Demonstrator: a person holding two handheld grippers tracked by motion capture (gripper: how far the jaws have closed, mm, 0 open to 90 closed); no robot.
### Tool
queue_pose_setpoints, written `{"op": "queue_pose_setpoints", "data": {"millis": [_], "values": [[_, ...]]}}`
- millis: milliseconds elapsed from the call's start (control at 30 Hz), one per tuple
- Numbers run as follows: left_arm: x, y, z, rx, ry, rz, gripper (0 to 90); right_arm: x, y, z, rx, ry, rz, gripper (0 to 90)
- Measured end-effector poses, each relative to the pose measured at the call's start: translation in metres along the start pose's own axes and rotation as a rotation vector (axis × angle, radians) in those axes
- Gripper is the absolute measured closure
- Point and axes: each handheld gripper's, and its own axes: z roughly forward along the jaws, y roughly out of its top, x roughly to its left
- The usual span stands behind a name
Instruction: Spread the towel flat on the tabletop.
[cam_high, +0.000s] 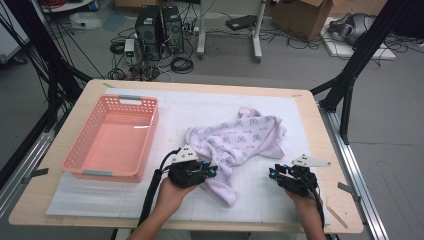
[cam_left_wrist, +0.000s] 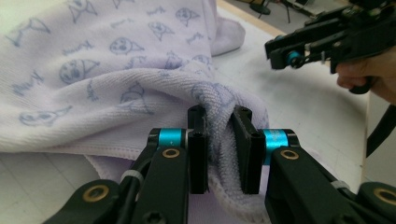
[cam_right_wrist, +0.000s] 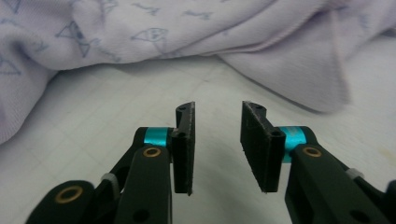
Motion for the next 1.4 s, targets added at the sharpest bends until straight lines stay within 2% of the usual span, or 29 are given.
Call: {"op": "queue_pose_setpoints", "data": {"millis": [100, 233, 333, 433, 533, 600, 733, 833, 900, 933, 967, 1000, 1200, 1300, 1400], "values": [[0.010, 0.001, -0.005, -0.008, 0.004, -0.002, 77.3, 0.009, 0.006, 0.011, 0.017, 0.030, -0.012, 68.0], [0.022, -0.001, -0.015, -0.027, 0.033, -0.009, 76.9, 0.022, 0.013, 0.030, 0.052, 0.055, -0.050, 68.9], [0.029, -0.005, -0.022, -0.040, 0.054, -0.020, 76.7, 0.029, 0.018, 0.043, 0.075, 0.068, -0.058, 68.7], [0.036, -0.010, -0.030, -0.051, 0.081, -0.025, 76.9, 0.036, 0.025, 0.057, 0.086, 0.090, -0.053, 65.0], [0.040, -0.011, -0.035, -0.042, 0.109, 0.005, 78.2, 0.047, 0.033, 0.072, 0.084, 0.111, -0.043, 59.1], [0.043, -0.012, -0.038, -0.044, 0.110, -0.001, 79.1, 0.055, 0.037, 0.083, 0.089, 0.114, -0.044, 57.2], [0.043, -0.015, -0.039, -0.048, 0.116, -0.009, 79.4, 0.068, 0.047, 0.100, 0.060, 0.065, -0.011, 46.4], [0.045, -0.017, -0.040, -0.047, 0.119, -0.015, 79.4, 0.078, 0.052, 0.110, 0.062, -0.005, -0.036, 47.1], [0.046, -0.018, -0.040, -0.050, 0.118, -0.023, 79.5, 0.083, 0.056, 0.115, 0.069, -0.055, -0.077, 56.5], [0.046, -0.018, -0.041, -0.052, 0.119, -0.024, 79.4, 0.084, 0.057, 0.117, 0.068, -0.063, -0.104, 66.7], [0.047, -0.019, -0.041, -0.054, 0.117, -0.025, 79.5, 0.084, 0.057, 0.118, 0.063, -0.052, -0.102, 79.3], [0.047, -0.019, -0.042, -0.054, 0.118, -0.025, 79.4, 0.082, 0.058, 0.118, 0.061, -0.039, -0.099, 83.7], [0.049, -0.021, -0.043, -0.066, 0.112, -0.043, 79.4, 0.070, 0.058, 0.111, 0.084, 0.045, -0.061, 85.7], [0.050, -0.022, -0.043, -0.071, 0.107, -0.049, 79.4, 0.063, 0.054, 0.096, 0.103, 0.074, -0.086, 85.7], [0.050, -0.023, -0.041, -0.063, 0.101, -0.051, 79.4, 0.051, 0.047, 0.075, 0.116, 0.088, -0.087, 85.6]]}}
